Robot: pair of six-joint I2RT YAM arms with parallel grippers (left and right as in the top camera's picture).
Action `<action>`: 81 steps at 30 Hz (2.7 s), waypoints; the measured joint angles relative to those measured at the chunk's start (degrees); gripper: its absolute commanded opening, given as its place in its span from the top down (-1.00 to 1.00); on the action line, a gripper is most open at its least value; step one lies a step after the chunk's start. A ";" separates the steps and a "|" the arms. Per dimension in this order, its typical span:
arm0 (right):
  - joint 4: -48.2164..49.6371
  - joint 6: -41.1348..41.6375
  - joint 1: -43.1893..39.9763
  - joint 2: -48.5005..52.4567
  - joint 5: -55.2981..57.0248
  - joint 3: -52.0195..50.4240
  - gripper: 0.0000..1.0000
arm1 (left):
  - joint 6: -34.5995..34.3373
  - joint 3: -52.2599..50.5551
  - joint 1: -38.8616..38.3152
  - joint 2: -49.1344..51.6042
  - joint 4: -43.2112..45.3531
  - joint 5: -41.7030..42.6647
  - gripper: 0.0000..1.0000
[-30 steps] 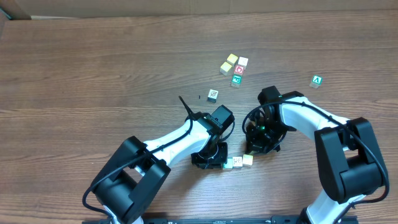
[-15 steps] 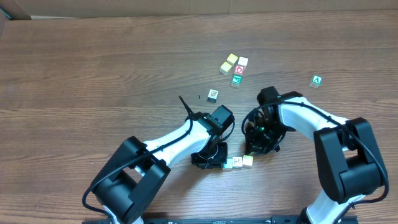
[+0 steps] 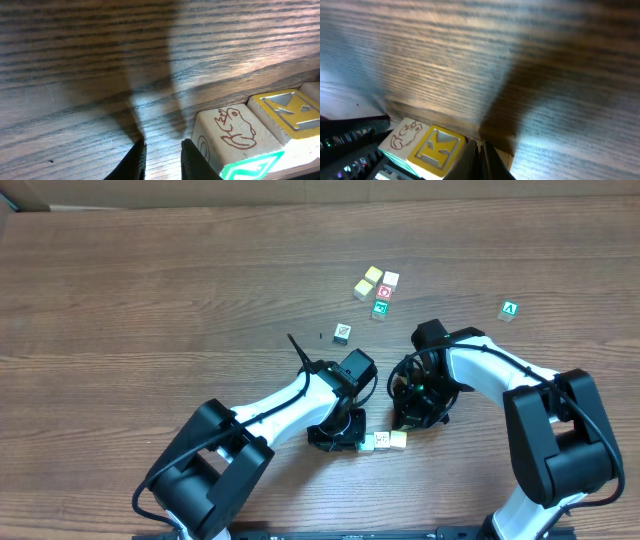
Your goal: Flip 3 blocks
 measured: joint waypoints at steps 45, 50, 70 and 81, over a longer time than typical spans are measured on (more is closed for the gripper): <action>-5.88 2.47 -7.52 -0.15 1.42 1.05 0.92 | 3.04 0.00 0.00 -0.52 2.21 -3.10 0.60; -5.90 2.49 -4.96 -0.15 1.29 1.05 0.92 | 3.04 0.00 0.00 -0.52 2.21 -3.08 0.59; -3.85 2.58 -3.21 -0.15 -0.85 1.03 0.92 | 3.04 0.00 0.00 -0.52 2.19 -3.06 0.57; -2.38 2.62 -4.81 -0.15 0.02 1.03 0.92 | 3.26 0.00 0.00 -0.52 1.66 -4.22 0.87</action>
